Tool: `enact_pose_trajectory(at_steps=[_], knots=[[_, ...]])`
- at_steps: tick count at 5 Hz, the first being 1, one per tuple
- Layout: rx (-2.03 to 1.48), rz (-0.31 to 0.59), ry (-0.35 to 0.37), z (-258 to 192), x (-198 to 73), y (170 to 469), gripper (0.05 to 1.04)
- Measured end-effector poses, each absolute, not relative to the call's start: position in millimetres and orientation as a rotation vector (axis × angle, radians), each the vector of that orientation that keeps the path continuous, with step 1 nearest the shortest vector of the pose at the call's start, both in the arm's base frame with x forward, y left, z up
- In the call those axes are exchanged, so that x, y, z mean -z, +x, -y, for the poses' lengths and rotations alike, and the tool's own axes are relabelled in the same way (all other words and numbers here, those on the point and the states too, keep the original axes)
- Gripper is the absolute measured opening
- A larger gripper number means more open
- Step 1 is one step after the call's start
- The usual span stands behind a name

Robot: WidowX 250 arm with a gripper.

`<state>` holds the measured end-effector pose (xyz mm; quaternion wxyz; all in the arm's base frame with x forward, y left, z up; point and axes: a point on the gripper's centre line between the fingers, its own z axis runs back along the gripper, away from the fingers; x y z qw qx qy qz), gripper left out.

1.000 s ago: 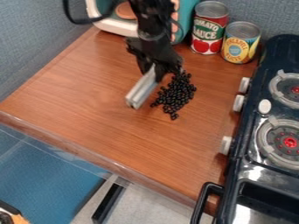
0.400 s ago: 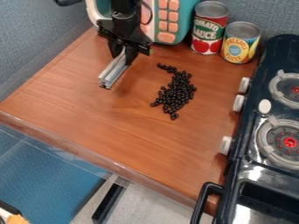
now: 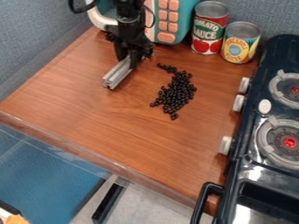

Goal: Sweep into pile

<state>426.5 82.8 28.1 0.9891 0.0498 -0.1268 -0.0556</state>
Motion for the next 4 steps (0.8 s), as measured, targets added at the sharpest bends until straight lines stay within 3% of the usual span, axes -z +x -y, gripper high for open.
enact_pose_trajectory(at_steps=[2,4], knots=[[0.232,0.298,0.039,-62,-27,436,0.364],[0.381,0.337,0.023,-34,-28,424,0.364]])
